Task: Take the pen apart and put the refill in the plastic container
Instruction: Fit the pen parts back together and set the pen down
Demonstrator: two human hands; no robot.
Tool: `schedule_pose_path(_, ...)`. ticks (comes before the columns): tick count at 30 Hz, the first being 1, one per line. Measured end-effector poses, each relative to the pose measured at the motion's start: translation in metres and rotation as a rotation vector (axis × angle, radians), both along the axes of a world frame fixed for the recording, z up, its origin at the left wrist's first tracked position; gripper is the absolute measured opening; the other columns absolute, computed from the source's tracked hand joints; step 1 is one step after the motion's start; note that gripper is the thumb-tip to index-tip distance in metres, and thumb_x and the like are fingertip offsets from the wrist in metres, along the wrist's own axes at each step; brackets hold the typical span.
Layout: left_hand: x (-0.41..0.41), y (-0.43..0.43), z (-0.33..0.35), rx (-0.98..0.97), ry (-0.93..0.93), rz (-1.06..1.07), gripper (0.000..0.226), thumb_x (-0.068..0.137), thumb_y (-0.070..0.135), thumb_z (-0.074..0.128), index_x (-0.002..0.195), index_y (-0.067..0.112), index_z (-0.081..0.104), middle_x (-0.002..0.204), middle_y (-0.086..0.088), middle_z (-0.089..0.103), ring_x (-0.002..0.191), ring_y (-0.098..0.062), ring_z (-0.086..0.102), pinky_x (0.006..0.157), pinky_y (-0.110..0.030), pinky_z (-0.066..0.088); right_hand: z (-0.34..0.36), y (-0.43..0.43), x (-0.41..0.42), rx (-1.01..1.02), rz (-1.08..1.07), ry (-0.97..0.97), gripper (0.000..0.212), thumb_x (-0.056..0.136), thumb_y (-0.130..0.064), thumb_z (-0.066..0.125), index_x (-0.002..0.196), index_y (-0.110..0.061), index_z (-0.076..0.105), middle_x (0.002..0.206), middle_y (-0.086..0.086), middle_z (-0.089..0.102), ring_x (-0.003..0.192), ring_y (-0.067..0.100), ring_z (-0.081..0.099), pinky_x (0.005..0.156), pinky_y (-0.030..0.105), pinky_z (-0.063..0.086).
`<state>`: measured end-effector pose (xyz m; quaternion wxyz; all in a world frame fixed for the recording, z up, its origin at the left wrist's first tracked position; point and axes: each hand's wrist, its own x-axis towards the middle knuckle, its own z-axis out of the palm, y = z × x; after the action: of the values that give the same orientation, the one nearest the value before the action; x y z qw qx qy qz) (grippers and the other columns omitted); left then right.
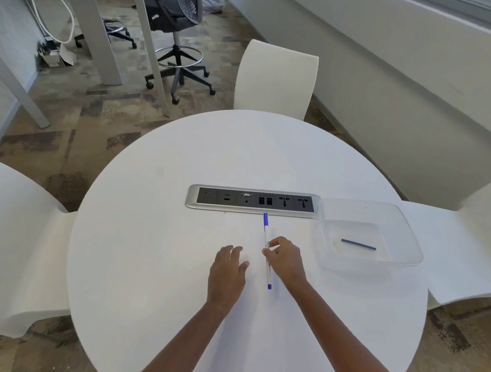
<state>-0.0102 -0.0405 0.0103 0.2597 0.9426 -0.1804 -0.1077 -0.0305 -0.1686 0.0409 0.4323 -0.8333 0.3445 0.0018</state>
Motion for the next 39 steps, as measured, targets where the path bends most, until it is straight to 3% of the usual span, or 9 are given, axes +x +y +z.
schedule_pose_path(3, 0.009, 0.007, -0.014, 0.210, -0.045, -0.067, 0.050, 0.101, 0.034, 0.027, 0.148, 0.018, 0.018, 0.158, -0.003, 0.012, 0.145, -0.019, 0.006, 0.115, -0.028, 0.012, -0.010, 0.001, 0.003, -0.048, -0.014, 0.040, 0.022, 0.084, -0.014, 0.058, 0.103, -0.003, 0.056, 0.100, 0.018, 0.066, 0.083, 0.028, 0.061, 0.074, 0.030, 0.045)
schedule_pose_path(5, 0.014, 0.010, -0.022, 0.302, -0.068, -0.102, 0.054, 0.101, 0.036, 0.023, 0.149, 0.018, 0.008, 0.159, -0.006, 0.001, 0.145, -0.023, 0.000, 0.117, -0.033, 0.007, -0.015, 0.003, 0.006, -0.079, -0.011, 0.067, 0.022, 0.085, -0.014, 0.056, 0.104, -0.003, 0.054, 0.101, 0.019, 0.065, 0.090, 0.032, 0.061, 0.079, 0.034, 0.048)
schedule_pose_path(9, 0.023, 0.013, -0.033, 0.363, -0.087, -0.127, 0.059, 0.100, 0.040, 0.020, 0.150, 0.016, -0.001, 0.158, -0.009, -0.007, 0.145, -0.027, -0.005, 0.117, -0.038, 0.003, -0.021, 0.007, 0.011, -0.152, -0.007, 0.108, 0.020, 0.086, -0.014, 0.054, 0.102, -0.003, 0.052, 0.103, 0.018, 0.062, 0.090, 0.032, 0.060, 0.074, 0.032, 0.045)
schedule_pose_path(20, 0.038, 0.012, -0.044, 0.294, -0.101, -0.186, 0.058, 0.100, 0.039, 0.025, 0.149, 0.015, 0.006, 0.158, -0.010, -0.001, 0.144, -0.030, 0.000, 0.116, -0.044, 0.004, -0.035, 0.014, 0.013, -0.203, -0.014, 0.141, 0.018, 0.086, -0.012, 0.052, 0.102, -0.003, 0.050, 0.100, 0.017, 0.061, 0.088, 0.030, 0.059, 0.075, 0.036, 0.047)
schedule_pose_path(23, 0.037, 0.012, -0.042, 0.229, -0.142, -0.175, 0.057, 0.097, 0.035, 0.040, 0.146, 0.011, 0.024, 0.155, -0.015, 0.016, 0.141, -0.036, 0.016, 0.113, -0.051, 0.015, -0.035, 0.015, 0.014, -0.186, -0.023, 0.139, 0.020, 0.086, -0.015, 0.054, 0.103, -0.004, 0.050, 0.100, 0.016, 0.062, 0.088, 0.029, 0.059, 0.077, 0.036, 0.048)
schedule_pose_path(28, 0.041, 0.013, -0.052, 0.262, -0.091, -0.199, 0.058, 0.100, 0.039, 0.024, 0.149, 0.014, 0.006, 0.158, -0.010, -0.003, 0.144, -0.029, -0.002, 0.116, -0.044, 0.002, -0.037, 0.015, 0.013, -0.157, -0.039, 0.125, 0.023, 0.085, -0.017, 0.056, 0.103, -0.006, 0.049, 0.098, 0.017, 0.062, 0.088, 0.030, 0.060, 0.080, 0.039, 0.050)
schedule_pose_path(33, 0.039, 0.013, -0.050, 0.225, -0.104, -0.198, 0.057, 0.100, 0.036, 0.030, 0.149, 0.012, 0.013, 0.157, -0.012, 0.004, 0.144, -0.033, 0.004, 0.116, -0.047, 0.005, -0.038, 0.016, 0.013, -0.130, -0.056, 0.134, 0.026, 0.084, -0.021, 0.058, 0.104, -0.007, 0.049, 0.098, 0.017, 0.062, 0.088, 0.030, 0.058, 0.079, 0.037, 0.048)
schedule_pose_path(39, 0.040, 0.011, -0.048, 0.259, -0.107, -0.201, 0.058, 0.100, 0.038, 0.024, 0.149, 0.012, 0.007, 0.158, -0.011, -0.001, 0.144, -0.030, 0.000, 0.116, -0.044, 0.003, -0.036, 0.008, 0.008, -0.169, -0.040, 0.122, 0.027, 0.088, -0.027, 0.053, 0.105, -0.007, 0.051, 0.097, 0.017, 0.062, 0.088, 0.029, 0.058, 0.074, 0.034, 0.046)
